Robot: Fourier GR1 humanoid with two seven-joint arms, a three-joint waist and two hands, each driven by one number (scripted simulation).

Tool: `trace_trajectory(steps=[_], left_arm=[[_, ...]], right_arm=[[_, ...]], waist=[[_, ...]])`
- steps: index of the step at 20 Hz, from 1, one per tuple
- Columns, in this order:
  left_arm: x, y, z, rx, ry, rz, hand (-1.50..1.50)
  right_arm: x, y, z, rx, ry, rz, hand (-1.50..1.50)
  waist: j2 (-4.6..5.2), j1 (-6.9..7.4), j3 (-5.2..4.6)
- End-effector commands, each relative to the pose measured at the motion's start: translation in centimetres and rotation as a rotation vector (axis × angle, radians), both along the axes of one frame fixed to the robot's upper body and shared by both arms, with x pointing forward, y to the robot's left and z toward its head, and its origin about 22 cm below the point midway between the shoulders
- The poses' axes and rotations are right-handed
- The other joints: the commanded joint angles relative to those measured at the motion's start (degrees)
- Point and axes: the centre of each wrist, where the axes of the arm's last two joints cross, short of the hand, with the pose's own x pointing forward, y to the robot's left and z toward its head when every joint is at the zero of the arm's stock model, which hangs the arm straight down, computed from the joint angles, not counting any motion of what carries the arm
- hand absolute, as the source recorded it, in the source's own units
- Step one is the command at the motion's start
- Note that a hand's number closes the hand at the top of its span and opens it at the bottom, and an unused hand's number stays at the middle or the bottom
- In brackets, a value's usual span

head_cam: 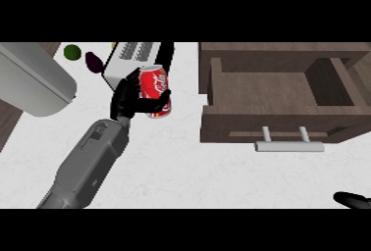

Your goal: Pick up the can, place it into the drawer and close the drawer

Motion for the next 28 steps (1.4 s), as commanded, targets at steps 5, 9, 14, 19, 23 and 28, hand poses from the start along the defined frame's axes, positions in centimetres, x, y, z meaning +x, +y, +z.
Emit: trace_trajectory(steps=[5,9,14,19,23,28], left_arm=[[2.9,-8.0,13.4,-0.022,-0.168,-0.116,1.5],[2.9,-11.5,16.9,-0.003,-0.161,-0.127,1.5],[3.3,-14.3,20.3,0.026,-0.156,-0.15,1.5],[3.6,-16.5,22.0,0.054,-0.129,-0.156,1.5],[4.6,-17.4,24.8,0.089,-0.133,-0.139,1.5],[4.4,-18.7,25.3,0.111,-0.114,-0.13,1.5]], right_arm=[[-0.6,-0.1,0.7,-0.007,0.009,-0.004,-1.5],[-1.3,-0.2,0.1,0.014,-0.004,-0.011,-1.5],[0.0,-0.4,1.3,0.005,-0.019,-0.005,-1.5],[-0.1,0.6,-0.1,0.016,-0.016,0.004,-1.5],[0.3,-0.5,1.4,-0.01,-0.03,-0.004,-1.5],[-0.3,-0.4,2.0,0.012,-0.042,0.032,-1.5]], waist=[[-0.12,-0.77,0.01],[0.04,-1.33,0.03],[0.18,-1.28,0.02],[0.33,-1.93,0.04],[0.64,-2.6,0.07],[0.7,-4.18,0.11]])
